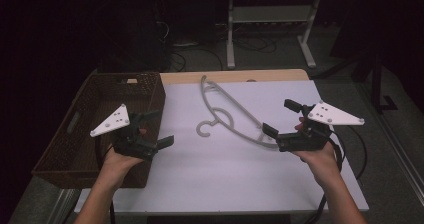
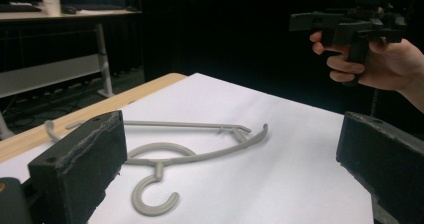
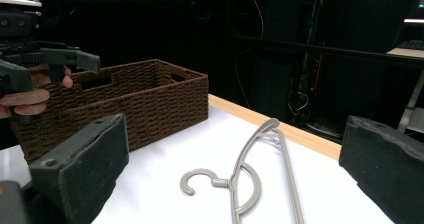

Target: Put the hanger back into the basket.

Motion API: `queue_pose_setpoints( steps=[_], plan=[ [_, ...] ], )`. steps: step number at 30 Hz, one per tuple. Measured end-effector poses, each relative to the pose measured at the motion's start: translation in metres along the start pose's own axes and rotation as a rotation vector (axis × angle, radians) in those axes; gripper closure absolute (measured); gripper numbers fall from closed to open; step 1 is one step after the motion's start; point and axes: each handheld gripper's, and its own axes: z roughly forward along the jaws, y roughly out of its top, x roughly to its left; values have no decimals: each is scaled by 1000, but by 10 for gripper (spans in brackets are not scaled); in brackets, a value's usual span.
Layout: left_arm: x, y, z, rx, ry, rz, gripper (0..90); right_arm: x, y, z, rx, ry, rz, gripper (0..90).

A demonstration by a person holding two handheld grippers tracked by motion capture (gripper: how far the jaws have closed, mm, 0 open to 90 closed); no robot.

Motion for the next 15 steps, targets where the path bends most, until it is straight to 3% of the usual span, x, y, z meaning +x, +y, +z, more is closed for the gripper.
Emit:
queue_pose_setpoints(
  steps=[15],
  plan=[
    [-16,-7,31,152,-43,39,0,-5,-5,8,76,-2,4,0]
  ],
)
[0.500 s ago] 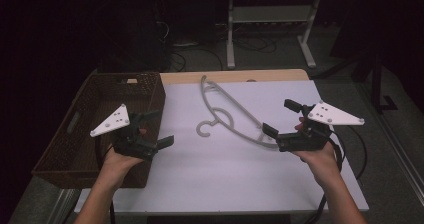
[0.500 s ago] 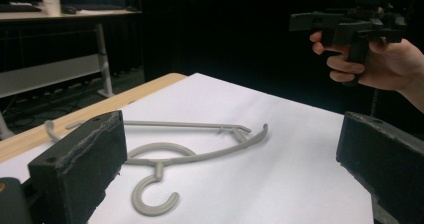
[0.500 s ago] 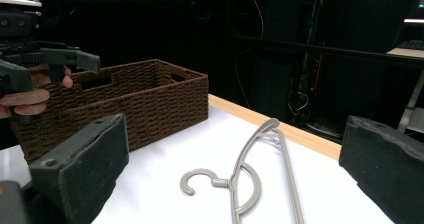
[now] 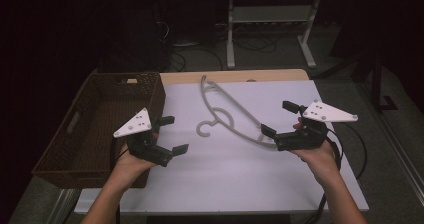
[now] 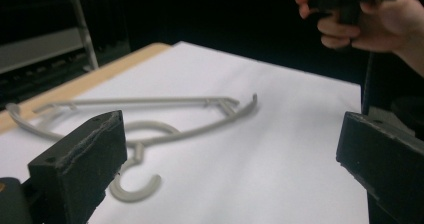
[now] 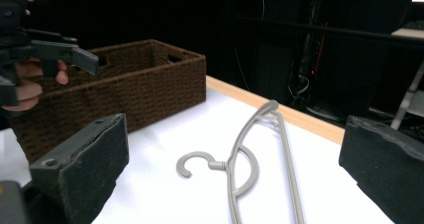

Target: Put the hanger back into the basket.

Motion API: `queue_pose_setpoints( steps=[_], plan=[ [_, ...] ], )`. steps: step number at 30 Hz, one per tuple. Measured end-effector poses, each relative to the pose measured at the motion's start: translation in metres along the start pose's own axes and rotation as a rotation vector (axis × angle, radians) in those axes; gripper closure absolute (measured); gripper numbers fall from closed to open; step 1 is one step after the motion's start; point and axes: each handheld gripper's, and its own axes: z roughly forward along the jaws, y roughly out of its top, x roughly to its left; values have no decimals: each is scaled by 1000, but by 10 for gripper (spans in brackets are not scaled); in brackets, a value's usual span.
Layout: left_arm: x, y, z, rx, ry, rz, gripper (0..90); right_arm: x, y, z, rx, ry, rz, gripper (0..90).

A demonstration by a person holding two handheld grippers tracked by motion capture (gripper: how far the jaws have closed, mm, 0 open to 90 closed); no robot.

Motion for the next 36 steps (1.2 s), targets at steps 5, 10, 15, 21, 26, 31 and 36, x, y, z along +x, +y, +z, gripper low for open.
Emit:
queue_pose_setpoints(
  steps=[5,10,15,21,26,31,36],
  plan=[
    [-2,-5,11,49,-15,-5,0,-6,-4,12,57,-7,6,0],
    [-4,-12,23,70,-26,-21,0,-9,-6,25,80,1,-1,0],
    [-8,-17,30,90,-41,-22,0,-14,-9,38,111,7,-7,0],
    [-9,-29,36,100,-55,-28,0,-20,-12,51,130,17,-5,4],
    [-9,-41,39,122,-57,-30,0,-26,-16,71,193,56,-17,76],
    [-10,-46,41,123,-68,-36,0,-30,-23,90,276,98,-15,185],
    [-11,-49,44,136,-79,-41,0,-30,-34,108,355,114,-17,304]
  ],
)
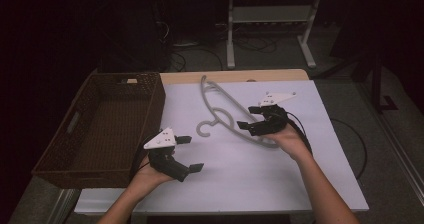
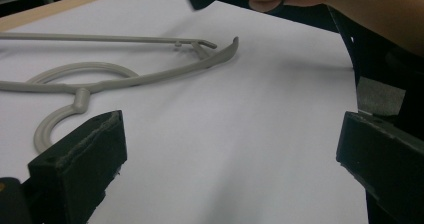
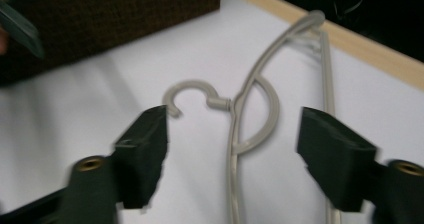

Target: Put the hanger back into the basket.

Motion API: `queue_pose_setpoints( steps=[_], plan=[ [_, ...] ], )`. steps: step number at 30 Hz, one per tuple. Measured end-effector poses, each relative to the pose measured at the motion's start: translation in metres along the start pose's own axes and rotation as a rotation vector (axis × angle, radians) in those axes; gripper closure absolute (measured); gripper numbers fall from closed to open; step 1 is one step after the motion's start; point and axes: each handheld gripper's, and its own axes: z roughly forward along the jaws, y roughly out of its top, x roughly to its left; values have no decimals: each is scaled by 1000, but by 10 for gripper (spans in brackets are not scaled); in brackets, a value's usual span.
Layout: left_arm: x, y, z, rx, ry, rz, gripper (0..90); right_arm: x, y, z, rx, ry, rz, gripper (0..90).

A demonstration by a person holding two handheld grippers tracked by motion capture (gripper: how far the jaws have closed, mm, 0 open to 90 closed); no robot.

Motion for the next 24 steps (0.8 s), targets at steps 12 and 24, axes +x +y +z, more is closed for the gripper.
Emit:
queue_pose_setpoints(
  steps=[12,24],
  plan=[
    [1,-2,1,7,-11,-10,0,-5,-8,53,203,17,3,590],
    [1,-3,1,11,-12,-12,0,-8,-19,75,302,-7,20,696]
  ],
)
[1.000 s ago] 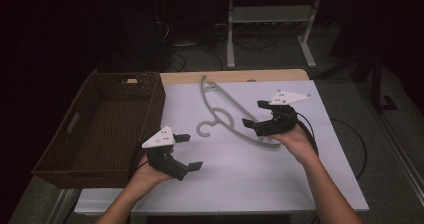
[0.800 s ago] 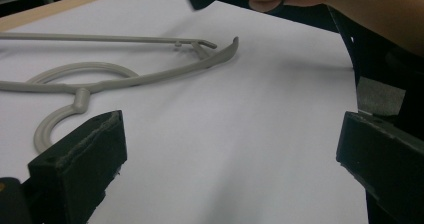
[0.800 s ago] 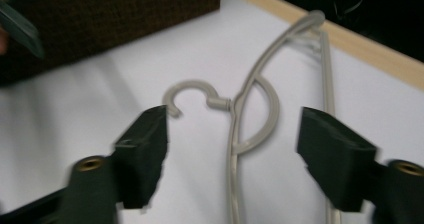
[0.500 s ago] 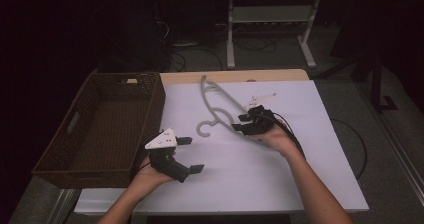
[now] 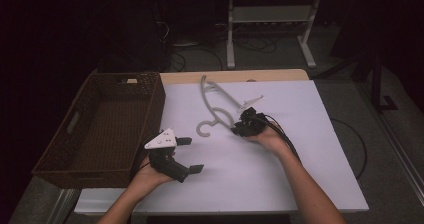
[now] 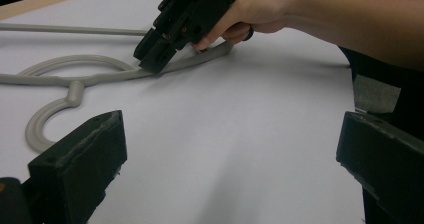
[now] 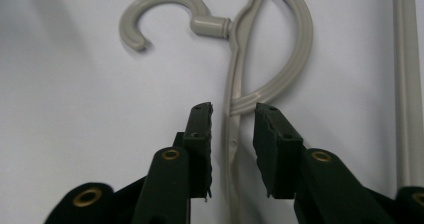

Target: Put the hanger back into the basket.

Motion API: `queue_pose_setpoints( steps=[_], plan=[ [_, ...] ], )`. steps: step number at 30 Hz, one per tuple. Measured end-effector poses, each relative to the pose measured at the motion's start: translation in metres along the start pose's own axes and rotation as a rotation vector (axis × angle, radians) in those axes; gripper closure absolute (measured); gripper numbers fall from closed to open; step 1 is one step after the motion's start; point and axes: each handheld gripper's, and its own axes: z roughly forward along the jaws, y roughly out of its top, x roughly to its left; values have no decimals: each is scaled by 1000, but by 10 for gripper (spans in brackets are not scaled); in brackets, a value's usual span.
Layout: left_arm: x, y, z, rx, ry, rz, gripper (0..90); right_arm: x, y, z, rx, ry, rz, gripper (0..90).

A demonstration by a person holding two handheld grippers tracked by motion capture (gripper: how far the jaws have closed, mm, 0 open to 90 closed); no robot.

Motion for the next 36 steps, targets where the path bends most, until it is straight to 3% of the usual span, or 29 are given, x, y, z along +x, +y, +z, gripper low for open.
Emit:
queue_pose_setpoints(
  steps=[16,25,36],
  plan=[
    [1,-1,-1,-2,2,0,0,3,-2,6,58,-22,-2,795],
    [2,-2,-1,3,4,2,0,2,-3,5,60,-19,1,806],
    [1,-3,0,8,3,-1,0,-4,-10,-5,79,-22,-30,809]
  ],
)
